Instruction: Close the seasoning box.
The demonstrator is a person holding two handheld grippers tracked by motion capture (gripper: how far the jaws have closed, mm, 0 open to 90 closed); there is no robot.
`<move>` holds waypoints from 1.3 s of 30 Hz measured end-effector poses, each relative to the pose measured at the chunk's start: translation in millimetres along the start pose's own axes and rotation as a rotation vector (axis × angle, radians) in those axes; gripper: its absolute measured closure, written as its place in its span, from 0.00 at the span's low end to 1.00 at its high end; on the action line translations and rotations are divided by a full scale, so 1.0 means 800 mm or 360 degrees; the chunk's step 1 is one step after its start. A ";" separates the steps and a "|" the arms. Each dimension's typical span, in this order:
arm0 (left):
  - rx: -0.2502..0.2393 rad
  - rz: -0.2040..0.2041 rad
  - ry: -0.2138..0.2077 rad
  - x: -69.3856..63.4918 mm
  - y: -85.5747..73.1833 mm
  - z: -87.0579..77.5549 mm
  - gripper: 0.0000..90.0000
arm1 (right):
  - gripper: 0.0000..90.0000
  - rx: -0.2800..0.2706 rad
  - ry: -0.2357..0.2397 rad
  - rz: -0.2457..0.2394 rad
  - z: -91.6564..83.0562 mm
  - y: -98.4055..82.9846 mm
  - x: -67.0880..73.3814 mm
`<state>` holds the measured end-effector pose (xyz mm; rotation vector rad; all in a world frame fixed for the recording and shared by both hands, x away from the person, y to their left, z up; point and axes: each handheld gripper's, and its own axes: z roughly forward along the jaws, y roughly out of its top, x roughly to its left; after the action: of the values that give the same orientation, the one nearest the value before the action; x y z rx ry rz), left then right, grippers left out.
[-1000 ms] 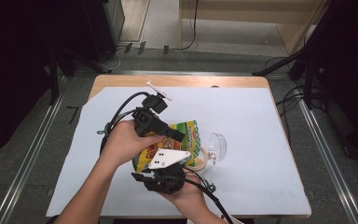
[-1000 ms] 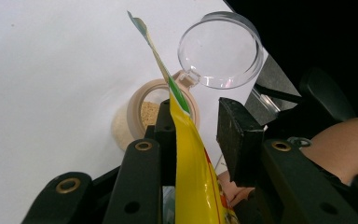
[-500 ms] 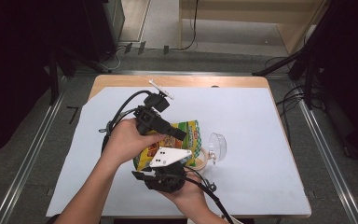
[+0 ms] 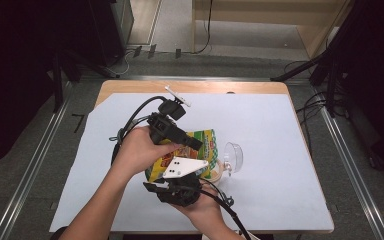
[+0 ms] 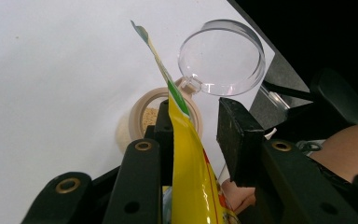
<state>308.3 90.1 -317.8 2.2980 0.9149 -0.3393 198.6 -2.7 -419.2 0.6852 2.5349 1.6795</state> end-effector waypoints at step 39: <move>-0.0021 0.0003 -0.0004 0.002 0.000 0.001 0.78 | 0.82 0.0009 -0.0009 0.0017 -0.002 0.001 0.000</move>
<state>309.8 90.5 -319.3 2.2859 0.9108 -0.3346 198.7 -3.7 -418.1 0.7046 2.5377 1.6718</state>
